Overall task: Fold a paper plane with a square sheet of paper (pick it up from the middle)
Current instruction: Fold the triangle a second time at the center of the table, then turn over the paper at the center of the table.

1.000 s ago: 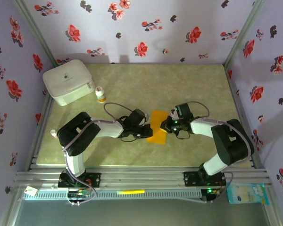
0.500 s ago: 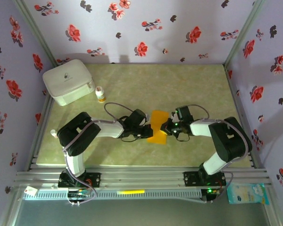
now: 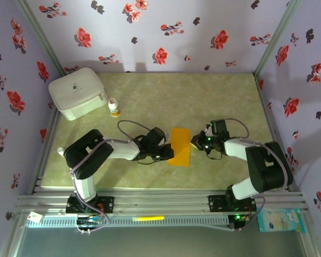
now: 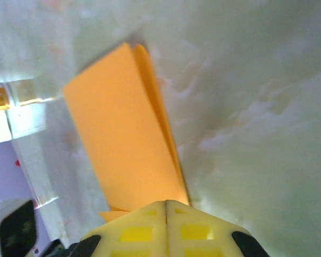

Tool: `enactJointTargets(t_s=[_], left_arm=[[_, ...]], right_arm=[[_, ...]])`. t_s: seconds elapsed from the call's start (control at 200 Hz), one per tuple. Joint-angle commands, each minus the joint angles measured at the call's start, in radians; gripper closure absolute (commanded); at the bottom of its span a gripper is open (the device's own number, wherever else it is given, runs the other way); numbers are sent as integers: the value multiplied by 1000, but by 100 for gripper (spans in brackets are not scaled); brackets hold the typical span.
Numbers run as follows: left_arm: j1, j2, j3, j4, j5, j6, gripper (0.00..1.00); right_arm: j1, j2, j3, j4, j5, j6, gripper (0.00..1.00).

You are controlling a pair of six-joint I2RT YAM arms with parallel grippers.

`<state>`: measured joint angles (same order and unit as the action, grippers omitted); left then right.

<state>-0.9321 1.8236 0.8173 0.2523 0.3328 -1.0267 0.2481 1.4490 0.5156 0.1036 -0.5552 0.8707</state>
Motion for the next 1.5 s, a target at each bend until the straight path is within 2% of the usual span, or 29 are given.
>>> enactJointTargets(t_s=[0.0, 0.13, 0.21, 0.29, 0.47, 0.55, 0.66, 0.755, 0.895, 1.495], left_arm=[[-33, -19, -53, 3, -46, -141, 100], [-64, -87, -23, -26, -106, -151, 100], [-70, -151, 5, -110, -170, -97, 97], [-63, -187, 39, -194, -211, -23, 93], [11, -114, 128, -249, -34, 136, 92], [21, -84, 179, -287, 19, 198, 92], [29, -36, 236, -380, 22, 268, 93], [37, -4, 243, -377, 25, 281, 94], [44, 43, 252, -400, 25, 311, 97], [52, 74, 197, -349, 32, 268, 99]], right_arm=[[-1, -81, -3, -102, 21, -29, 90], [18, -140, 2, -220, 11, -48, 86], [39, -185, 1, -300, 36, -58, 83], [77, -226, 4, -377, 84, -60, 74], [176, -302, 5, -491, 169, -5, 67], [199, -336, -22, -470, 163, 60, 65], [223, -379, -56, -443, 163, 137, 65], [240, -414, -87, -419, 170, 198, 63], [259, -404, -107, -394, 175, 256, 68], [312, -219, -71, -279, 144, 257, 66]])
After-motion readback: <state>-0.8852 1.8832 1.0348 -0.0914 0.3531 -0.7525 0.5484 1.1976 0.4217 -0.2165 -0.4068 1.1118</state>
